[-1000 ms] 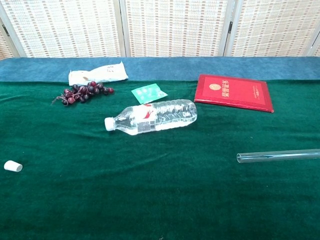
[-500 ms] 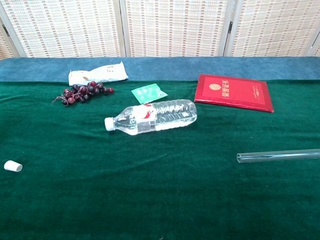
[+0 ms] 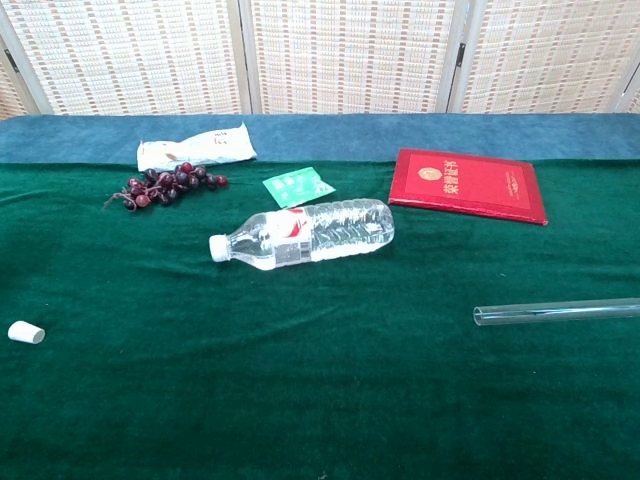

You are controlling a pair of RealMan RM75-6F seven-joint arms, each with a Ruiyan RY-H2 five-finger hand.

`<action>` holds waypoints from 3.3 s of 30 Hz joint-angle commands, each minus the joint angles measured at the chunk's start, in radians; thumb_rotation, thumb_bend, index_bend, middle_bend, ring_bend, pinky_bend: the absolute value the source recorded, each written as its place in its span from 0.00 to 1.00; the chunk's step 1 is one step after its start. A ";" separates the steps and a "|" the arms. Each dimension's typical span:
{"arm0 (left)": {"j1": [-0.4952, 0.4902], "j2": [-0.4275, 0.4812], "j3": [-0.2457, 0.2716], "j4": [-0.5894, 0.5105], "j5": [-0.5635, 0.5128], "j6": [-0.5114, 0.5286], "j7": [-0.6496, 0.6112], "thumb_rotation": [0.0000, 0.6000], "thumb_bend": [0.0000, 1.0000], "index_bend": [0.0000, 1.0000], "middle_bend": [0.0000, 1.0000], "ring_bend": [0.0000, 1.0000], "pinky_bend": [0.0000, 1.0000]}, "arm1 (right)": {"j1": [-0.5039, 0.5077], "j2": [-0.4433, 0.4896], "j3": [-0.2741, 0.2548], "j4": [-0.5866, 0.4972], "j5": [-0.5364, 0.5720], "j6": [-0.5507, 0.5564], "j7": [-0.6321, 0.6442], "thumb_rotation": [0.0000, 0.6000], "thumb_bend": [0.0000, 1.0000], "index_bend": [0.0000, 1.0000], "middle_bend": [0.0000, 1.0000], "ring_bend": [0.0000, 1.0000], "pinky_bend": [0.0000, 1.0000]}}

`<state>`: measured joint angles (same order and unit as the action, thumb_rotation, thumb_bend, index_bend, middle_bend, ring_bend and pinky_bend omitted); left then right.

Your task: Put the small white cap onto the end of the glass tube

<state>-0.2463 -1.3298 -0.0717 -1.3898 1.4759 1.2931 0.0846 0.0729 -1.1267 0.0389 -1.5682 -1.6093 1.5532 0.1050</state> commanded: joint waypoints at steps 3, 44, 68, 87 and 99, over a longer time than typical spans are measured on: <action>-0.026 -0.059 0.006 0.083 -0.020 -0.046 -0.027 1.00 0.19 0.08 0.15 0.08 0.00 | 0.005 -0.001 0.003 -0.008 -0.001 -0.003 -0.005 0.79 0.50 0.00 0.05 0.06 0.00; -0.094 -0.175 0.030 0.168 -0.027 -0.105 -0.042 1.00 0.19 0.08 0.15 0.08 0.00 | 0.002 -0.008 0.003 -0.007 0.016 -0.011 -0.009 0.79 0.50 0.00 0.05 0.06 0.00; -0.090 -0.133 0.043 0.007 -0.014 -0.058 0.097 1.00 0.19 0.08 0.15 0.08 0.00 | -0.007 -0.011 0.003 0.012 0.020 -0.002 0.011 0.79 0.50 0.00 0.05 0.05 0.00; -0.093 0.075 0.074 -0.213 0.038 -0.061 0.149 1.00 0.20 0.34 0.59 0.50 0.55 | -0.006 -0.018 0.002 0.030 0.011 -0.002 0.029 0.79 0.50 0.00 0.05 0.03 0.00; -0.117 0.041 0.103 -0.172 0.045 -0.134 0.064 1.00 0.27 0.44 1.00 0.92 0.95 | -0.006 -0.019 0.000 0.037 0.011 -0.004 0.039 0.79 0.50 0.00 0.05 0.03 0.00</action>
<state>-0.3600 -1.2812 0.0260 -1.5683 1.5187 1.1685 0.1624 0.0669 -1.1455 0.0390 -1.5309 -1.5980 1.5489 0.1435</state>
